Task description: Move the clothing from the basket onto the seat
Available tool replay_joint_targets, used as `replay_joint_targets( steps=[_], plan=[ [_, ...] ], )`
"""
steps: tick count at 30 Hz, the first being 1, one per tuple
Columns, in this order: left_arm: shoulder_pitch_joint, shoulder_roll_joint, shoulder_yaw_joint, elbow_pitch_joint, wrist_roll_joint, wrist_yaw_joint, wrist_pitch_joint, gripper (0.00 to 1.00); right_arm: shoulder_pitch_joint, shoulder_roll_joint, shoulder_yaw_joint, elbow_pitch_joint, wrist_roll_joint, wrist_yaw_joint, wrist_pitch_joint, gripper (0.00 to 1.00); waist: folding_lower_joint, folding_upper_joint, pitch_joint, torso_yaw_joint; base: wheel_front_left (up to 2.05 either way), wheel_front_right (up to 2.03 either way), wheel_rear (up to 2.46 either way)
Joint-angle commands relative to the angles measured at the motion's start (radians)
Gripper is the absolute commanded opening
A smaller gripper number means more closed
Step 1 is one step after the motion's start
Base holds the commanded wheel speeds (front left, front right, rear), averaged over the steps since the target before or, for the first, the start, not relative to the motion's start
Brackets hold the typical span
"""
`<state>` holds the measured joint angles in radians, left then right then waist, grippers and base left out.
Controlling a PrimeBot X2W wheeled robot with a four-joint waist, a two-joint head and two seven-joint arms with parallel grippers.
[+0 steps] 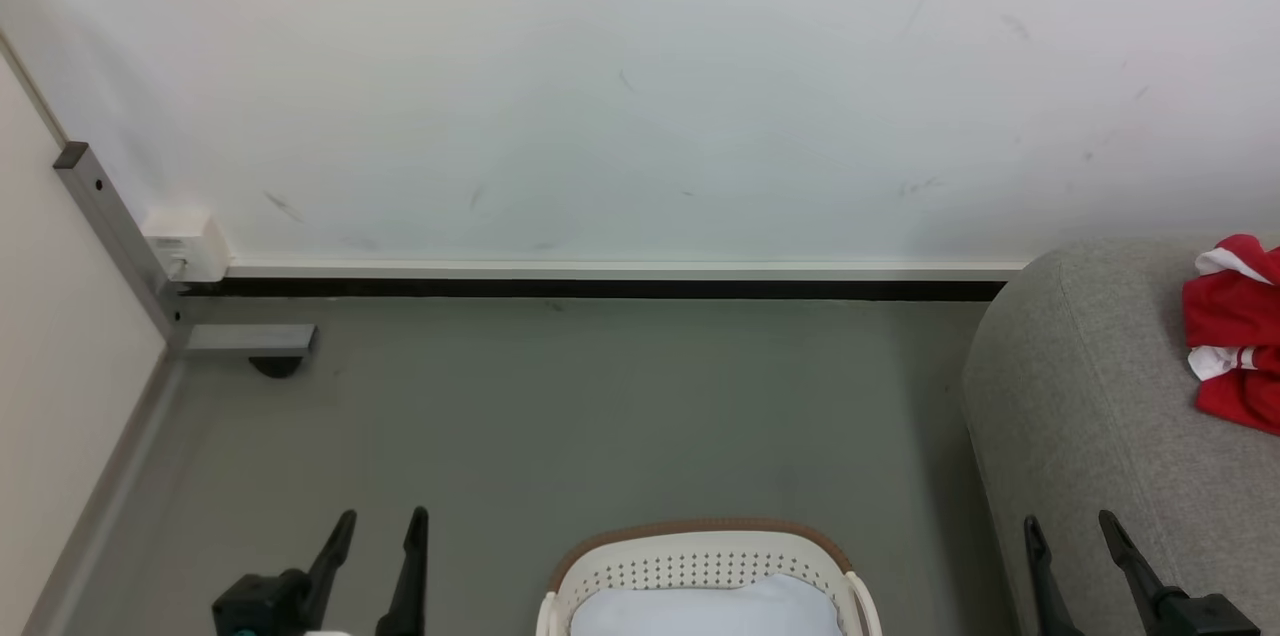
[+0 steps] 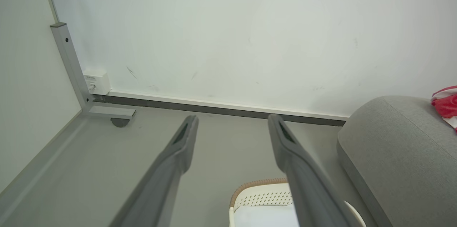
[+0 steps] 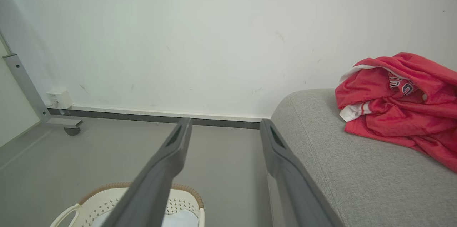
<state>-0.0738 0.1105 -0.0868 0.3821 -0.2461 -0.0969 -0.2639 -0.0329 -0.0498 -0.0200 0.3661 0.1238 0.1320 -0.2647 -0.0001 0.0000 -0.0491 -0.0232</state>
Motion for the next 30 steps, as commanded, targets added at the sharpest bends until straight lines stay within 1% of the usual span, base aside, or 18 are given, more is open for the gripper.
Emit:
replay_joint_targets(
  steps=[1,12,30],
  plan=[
    [-0.007,-0.001,0.007,0.004,0.019,-0.005,-0.001,1.00,0.005,-0.002,0.001,0.001,0.010,-0.003,0.001,1.00,0.0001,0.0000,0.000,-0.001,0.00,0.00,0.00],
    [-0.013,-0.018,0.032,0.018,0.039,-0.023,-0.001,1.00,-0.002,-0.002,0.015,-0.004,0.017,-0.003,0.001,1.00,0.0001,0.0000,0.007,-0.016,0.00,0.00,0.00],
    [-0.029,-0.029,0.040,0.039,0.062,-0.033,-0.001,1.00,-0.006,-0.002,0.019,0.002,0.023,-0.003,0.001,1.00,0.0001,0.0000,0.016,-0.038,0.00,0.00,0.00]
  ],
)
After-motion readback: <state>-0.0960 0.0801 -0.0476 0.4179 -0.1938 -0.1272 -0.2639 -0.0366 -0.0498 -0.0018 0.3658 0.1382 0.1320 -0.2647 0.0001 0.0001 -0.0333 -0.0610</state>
